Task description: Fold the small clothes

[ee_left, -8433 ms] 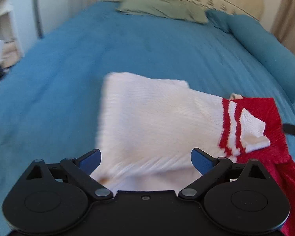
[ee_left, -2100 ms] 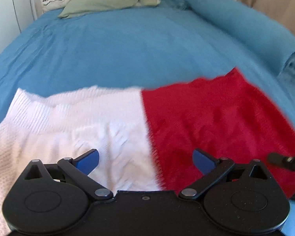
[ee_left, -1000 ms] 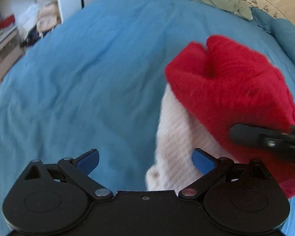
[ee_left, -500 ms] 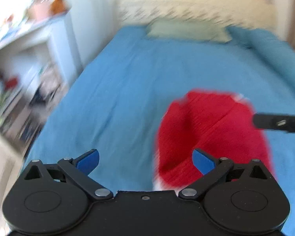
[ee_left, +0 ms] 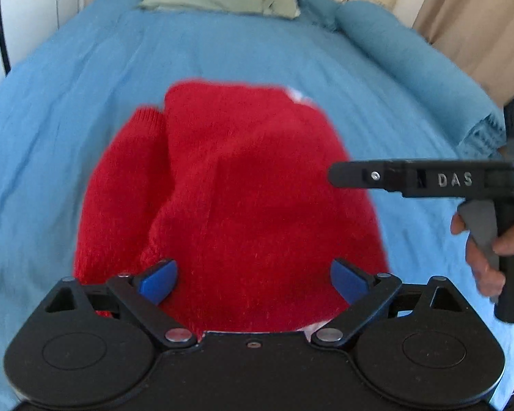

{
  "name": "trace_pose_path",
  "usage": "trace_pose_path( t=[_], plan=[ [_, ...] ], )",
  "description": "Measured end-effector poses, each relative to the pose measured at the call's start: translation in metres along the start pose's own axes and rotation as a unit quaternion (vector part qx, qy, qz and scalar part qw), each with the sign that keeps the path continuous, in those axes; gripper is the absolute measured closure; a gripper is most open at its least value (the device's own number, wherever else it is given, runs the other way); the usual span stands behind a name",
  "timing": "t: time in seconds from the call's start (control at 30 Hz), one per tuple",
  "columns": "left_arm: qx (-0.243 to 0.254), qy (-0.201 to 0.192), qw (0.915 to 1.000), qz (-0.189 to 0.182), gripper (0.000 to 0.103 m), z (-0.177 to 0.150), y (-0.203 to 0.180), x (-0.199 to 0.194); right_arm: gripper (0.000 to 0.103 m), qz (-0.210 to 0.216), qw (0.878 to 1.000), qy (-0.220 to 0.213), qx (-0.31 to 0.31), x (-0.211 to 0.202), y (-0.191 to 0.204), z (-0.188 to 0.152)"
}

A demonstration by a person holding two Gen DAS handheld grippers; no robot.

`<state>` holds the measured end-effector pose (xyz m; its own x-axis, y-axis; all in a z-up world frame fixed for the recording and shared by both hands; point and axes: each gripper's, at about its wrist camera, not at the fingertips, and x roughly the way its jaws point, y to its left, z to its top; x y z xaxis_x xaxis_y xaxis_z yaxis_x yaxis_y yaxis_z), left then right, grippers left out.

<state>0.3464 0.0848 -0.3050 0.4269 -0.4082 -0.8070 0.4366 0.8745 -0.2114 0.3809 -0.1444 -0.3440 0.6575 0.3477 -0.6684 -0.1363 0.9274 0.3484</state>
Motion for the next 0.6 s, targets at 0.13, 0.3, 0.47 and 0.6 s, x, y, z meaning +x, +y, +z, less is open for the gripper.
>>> trace_pose_path(
  t=[0.13, 0.3, 0.47, 0.6],
  plan=[
    [0.012, 0.008, 0.9998, 0.012, 0.005, -0.015, -0.004, 0.017, 0.0, -0.014, 0.999, 0.007, -0.051, 0.018, 0.015, -0.028],
    [0.06, 0.038, 0.9962, 0.051, 0.003, -0.015, -0.021, 0.034, 0.0, -0.058, 0.987, 0.024, -0.149, 0.031, 0.042, -0.043],
    [0.062, -0.018, 0.9973, 0.034, 0.002, 0.021, -0.026, -0.004, 0.0, -0.026, 0.995, 0.008, -0.093, 0.008, 0.029, -0.008],
    [0.082, -0.05, 0.9953, 0.013, 0.0, 0.065, -0.028, 0.001, 0.0, -0.044, 0.998, 0.001, -0.051, 0.012, 0.009, 0.029]
  ],
)
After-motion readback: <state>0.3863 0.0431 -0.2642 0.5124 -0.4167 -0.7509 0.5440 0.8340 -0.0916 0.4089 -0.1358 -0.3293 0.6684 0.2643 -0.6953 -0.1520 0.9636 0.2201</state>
